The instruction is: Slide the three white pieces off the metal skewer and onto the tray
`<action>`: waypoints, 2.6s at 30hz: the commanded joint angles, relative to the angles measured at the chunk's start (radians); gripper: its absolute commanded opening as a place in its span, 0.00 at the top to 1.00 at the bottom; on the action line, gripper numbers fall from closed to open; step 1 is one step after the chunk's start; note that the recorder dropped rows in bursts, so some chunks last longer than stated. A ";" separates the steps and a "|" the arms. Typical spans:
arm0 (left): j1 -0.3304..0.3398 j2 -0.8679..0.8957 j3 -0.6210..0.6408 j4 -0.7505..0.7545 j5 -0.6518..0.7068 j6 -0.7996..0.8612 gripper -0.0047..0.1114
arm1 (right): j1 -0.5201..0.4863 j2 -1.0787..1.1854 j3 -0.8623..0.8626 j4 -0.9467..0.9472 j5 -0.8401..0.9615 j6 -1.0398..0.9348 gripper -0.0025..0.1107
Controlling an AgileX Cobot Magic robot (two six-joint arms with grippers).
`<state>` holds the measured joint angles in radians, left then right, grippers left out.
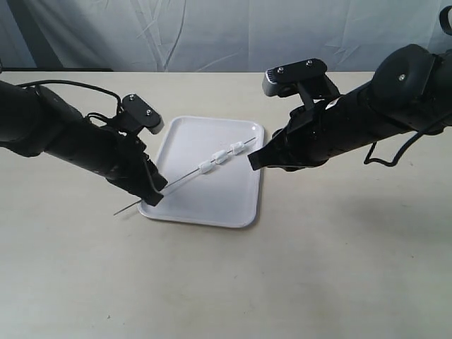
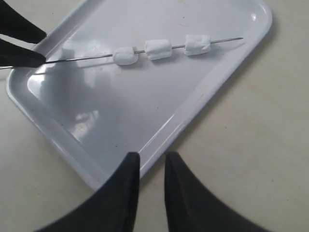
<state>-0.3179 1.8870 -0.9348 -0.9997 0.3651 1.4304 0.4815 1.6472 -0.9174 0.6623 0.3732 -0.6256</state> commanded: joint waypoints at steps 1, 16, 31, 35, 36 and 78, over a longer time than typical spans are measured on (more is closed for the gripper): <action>-0.006 0.033 -0.030 0.001 -0.003 0.000 0.70 | -0.002 0.002 -0.005 0.002 -0.006 -0.012 0.71; -0.006 0.045 -0.038 0.011 0.083 0.002 0.70 | -0.002 0.002 -0.005 0.002 -0.023 -0.011 0.68; -0.006 0.101 -0.038 0.052 0.032 0.006 0.70 | -0.002 0.002 -0.005 0.006 -0.025 -0.011 0.68; -0.006 0.148 -0.041 0.050 0.035 0.008 0.70 | -0.002 0.002 -0.005 0.006 -0.025 -0.011 0.68; -0.006 0.152 -0.041 0.050 0.039 0.008 0.72 | -0.002 0.002 -0.005 0.006 -0.025 -0.011 0.68; 0.151 -0.257 0.408 -0.745 0.533 0.020 0.96 | -0.231 0.395 -0.164 0.995 0.571 -0.510 0.75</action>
<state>-0.1685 1.6383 -0.5309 -1.7299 0.8689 1.4431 0.2781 2.0293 -1.0751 1.5498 0.8233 -1.0407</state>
